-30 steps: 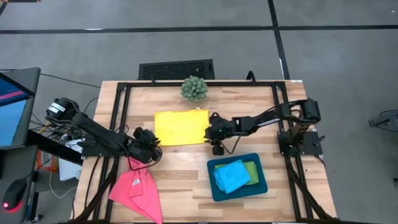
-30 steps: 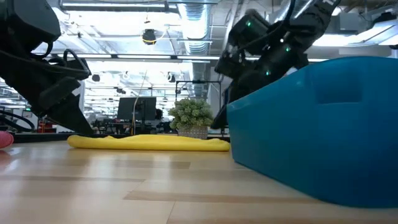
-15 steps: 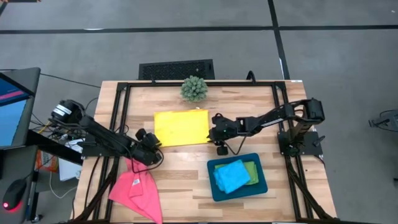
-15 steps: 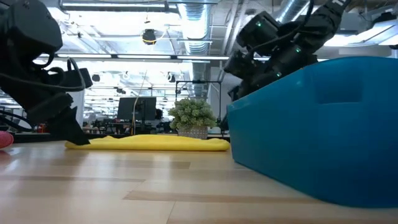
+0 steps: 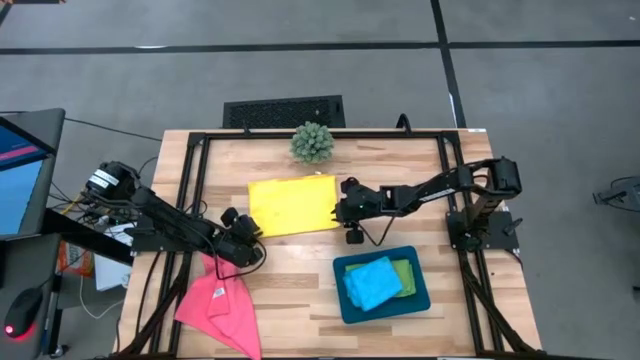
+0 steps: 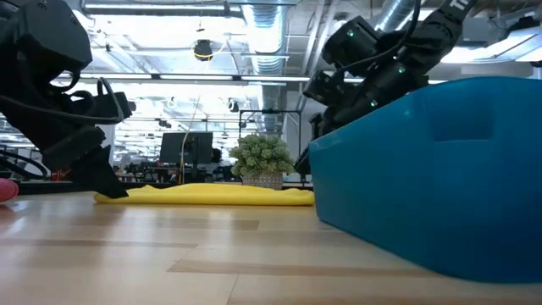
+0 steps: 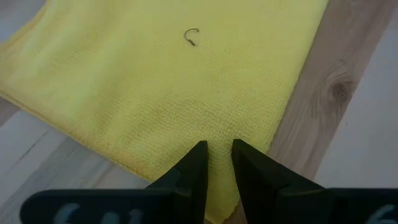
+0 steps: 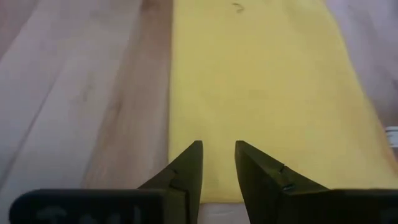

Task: Fold microfiber towels
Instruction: Fold the yellow microfiber towel

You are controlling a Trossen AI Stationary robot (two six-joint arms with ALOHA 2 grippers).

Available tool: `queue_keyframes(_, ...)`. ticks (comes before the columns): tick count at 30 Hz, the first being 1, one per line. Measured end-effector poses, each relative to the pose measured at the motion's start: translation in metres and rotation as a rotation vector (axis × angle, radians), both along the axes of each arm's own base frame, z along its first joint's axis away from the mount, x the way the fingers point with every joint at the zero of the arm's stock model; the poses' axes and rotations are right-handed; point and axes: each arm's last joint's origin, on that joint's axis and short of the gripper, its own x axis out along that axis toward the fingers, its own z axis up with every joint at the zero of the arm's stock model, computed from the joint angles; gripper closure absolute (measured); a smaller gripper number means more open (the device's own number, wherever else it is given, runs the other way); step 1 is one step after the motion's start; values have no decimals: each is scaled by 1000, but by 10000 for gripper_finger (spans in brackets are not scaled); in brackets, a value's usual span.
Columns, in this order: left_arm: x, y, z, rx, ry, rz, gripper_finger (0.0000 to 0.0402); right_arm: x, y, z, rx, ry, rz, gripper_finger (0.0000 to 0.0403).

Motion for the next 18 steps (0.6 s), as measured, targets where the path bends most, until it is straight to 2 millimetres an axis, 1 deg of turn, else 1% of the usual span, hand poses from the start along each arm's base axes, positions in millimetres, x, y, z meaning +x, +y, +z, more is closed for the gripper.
queue_keyframes(8,0,0,0,-9,-13,21,333,2,3,-33,9,110,8,285)
queue_keyframes(10,0,0,0,-17,-18,29,333,5,1,-37,8,104,2,285)
queue_keyframes(13,5,-3,5,-23,-12,9,333,4,0,-37,12,106,-2,285)
queue_keyframes(15,12,-6,13,-9,-4,-20,333,3,-1,-33,10,105,-6,285)
queue_keyframes(18,18,-9,27,39,72,-42,333,-3,-2,-25,12,126,-17,285)
